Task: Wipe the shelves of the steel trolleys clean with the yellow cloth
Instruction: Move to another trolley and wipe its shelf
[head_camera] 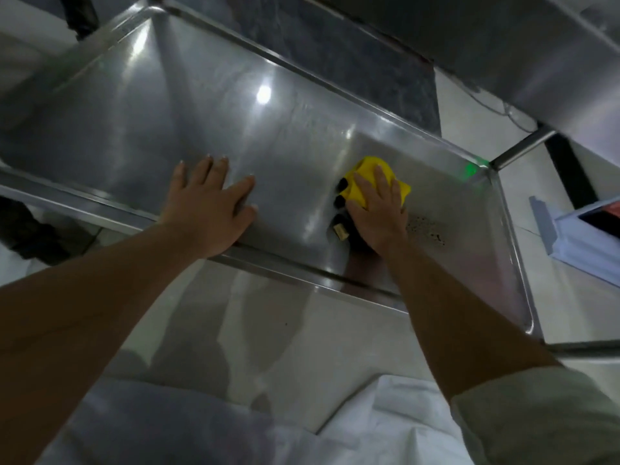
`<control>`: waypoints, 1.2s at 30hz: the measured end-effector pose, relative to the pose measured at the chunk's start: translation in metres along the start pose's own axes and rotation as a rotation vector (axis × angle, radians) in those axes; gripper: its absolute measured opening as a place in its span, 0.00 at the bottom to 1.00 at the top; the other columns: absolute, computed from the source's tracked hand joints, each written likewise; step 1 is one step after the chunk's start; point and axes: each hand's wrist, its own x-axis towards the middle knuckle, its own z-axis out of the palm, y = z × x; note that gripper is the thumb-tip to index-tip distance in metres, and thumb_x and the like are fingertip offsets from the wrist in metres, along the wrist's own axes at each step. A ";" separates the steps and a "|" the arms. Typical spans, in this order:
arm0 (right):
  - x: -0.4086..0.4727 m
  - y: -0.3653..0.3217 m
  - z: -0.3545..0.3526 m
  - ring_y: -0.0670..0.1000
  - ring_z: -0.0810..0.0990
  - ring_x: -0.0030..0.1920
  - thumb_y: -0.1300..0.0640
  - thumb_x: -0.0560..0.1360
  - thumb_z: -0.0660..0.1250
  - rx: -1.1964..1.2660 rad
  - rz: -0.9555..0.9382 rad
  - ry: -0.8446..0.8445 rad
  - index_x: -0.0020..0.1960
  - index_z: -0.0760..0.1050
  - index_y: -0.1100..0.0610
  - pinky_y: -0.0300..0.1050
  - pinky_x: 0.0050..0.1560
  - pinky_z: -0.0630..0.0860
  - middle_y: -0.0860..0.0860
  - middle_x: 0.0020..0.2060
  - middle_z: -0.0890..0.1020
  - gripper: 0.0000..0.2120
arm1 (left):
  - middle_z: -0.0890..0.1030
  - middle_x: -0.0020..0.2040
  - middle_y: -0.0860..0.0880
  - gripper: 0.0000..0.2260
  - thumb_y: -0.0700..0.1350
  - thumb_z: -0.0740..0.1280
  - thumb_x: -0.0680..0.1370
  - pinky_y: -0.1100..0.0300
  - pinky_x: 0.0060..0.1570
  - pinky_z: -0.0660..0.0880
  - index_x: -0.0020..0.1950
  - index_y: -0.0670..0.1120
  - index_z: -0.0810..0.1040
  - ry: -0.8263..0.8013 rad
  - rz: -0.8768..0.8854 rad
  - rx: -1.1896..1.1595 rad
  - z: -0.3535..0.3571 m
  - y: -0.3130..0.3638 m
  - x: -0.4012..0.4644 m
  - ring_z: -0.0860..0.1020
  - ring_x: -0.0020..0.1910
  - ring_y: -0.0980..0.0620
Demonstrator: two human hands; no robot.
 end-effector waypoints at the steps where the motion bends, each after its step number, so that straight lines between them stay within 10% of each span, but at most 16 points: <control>1: -0.011 0.003 0.000 0.53 0.41 0.77 0.45 0.76 0.60 -0.004 0.020 0.006 0.73 0.57 0.37 0.70 0.70 0.49 0.42 0.77 0.46 0.27 | 0.56 0.78 0.41 0.28 0.63 0.49 0.77 0.41 0.72 0.46 0.76 0.57 0.59 0.002 -0.004 -0.008 -0.001 0.000 0.002 0.52 0.76 0.40; 6: -0.068 -0.001 0.008 0.55 0.41 0.77 0.44 0.76 0.60 -0.061 -0.092 0.053 0.76 0.50 0.40 0.67 0.71 0.49 0.44 0.78 0.47 0.32 | 0.65 0.72 0.36 0.27 0.55 0.59 0.77 0.44 0.71 0.57 0.70 0.38 0.67 0.008 0.043 -0.077 -0.011 0.034 0.007 0.61 0.72 0.37; 14: -0.051 0.018 -0.003 0.59 0.49 0.77 0.46 0.75 0.65 -0.139 -0.428 0.022 0.73 0.63 0.44 0.64 0.71 0.53 0.51 0.77 0.55 0.27 | 0.60 0.76 0.41 0.27 0.55 0.54 0.80 0.48 0.74 0.51 0.75 0.42 0.61 0.035 0.170 -0.122 0.003 0.075 -0.004 0.56 0.76 0.44; 29: -0.043 0.115 -0.027 0.55 0.46 0.76 0.41 0.76 0.58 -0.046 0.398 0.135 0.72 0.59 0.39 0.66 0.70 0.52 0.45 0.77 0.51 0.26 | 0.62 0.76 0.43 0.27 0.57 0.51 0.79 0.49 0.74 0.50 0.75 0.45 0.63 0.054 0.153 -0.122 0.001 0.077 -0.006 0.58 0.76 0.45; 36: -0.076 0.072 -0.016 0.55 0.41 0.77 0.50 0.81 0.52 0.034 0.149 0.066 0.77 0.51 0.44 0.66 0.72 0.43 0.48 0.78 0.47 0.25 | 0.62 0.75 0.41 0.29 0.58 0.50 0.78 0.47 0.74 0.51 0.75 0.44 0.63 0.036 0.161 -0.117 -0.002 0.077 -0.008 0.58 0.76 0.43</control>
